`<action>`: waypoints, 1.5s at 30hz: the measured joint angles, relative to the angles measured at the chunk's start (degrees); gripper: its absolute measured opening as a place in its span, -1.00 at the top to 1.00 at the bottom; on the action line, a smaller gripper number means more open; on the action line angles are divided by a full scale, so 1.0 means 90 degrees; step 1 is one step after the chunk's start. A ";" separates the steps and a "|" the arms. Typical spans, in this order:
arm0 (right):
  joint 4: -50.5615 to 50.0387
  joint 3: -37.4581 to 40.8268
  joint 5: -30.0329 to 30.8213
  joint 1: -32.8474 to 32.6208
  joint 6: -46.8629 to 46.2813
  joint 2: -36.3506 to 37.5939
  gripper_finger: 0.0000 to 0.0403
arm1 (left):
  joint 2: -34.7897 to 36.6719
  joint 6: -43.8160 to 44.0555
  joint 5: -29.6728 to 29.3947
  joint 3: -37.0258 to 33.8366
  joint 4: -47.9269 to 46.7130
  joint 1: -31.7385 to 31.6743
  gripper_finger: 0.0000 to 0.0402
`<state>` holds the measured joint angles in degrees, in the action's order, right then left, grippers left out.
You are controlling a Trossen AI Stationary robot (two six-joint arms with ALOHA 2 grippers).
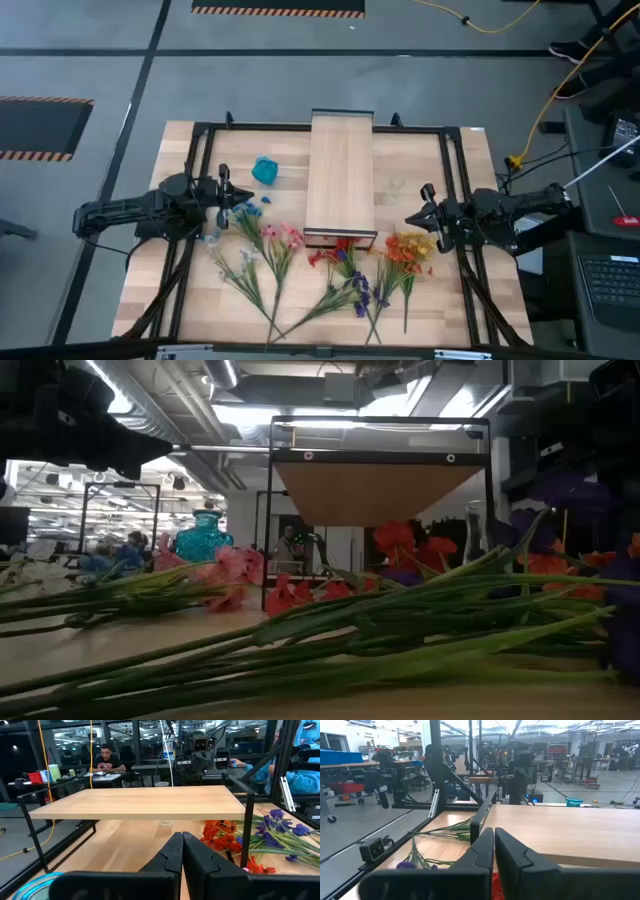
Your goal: Pick and place flowers into a vace then onto a shelf
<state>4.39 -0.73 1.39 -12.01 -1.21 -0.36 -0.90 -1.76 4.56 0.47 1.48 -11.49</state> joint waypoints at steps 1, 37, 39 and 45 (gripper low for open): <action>0.0002 0.0002 0.0000 -0.0002 0.0000 0.0002 0.90 | 0.0002 0.0000 -0.0001 0.0000 0.0000 0.0000 0.97; 0.0000 0.0002 -0.0002 -0.0002 0.0000 0.0002 0.90 | 0.0001 0.0002 0.0000 0.0000 0.0000 0.0002 0.97; 0.0002 0.0001 0.0000 0.0000 0.0000 0.0000 0.90 | 0.0001 0.0001 -0.0001 0.0000 0.0000 0.0000 0.97; 0.0001 0.0002 -0.0001 0.0000 0.0000 0.0001 0.90 | 0.0002 0.0001 -0.0001 0.0000 0.0000 0.0001 0.97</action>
<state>4.39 -0.71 1.38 -12.01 -1.21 -0.35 -0.89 -1.75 4.54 0.47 1.48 -11.48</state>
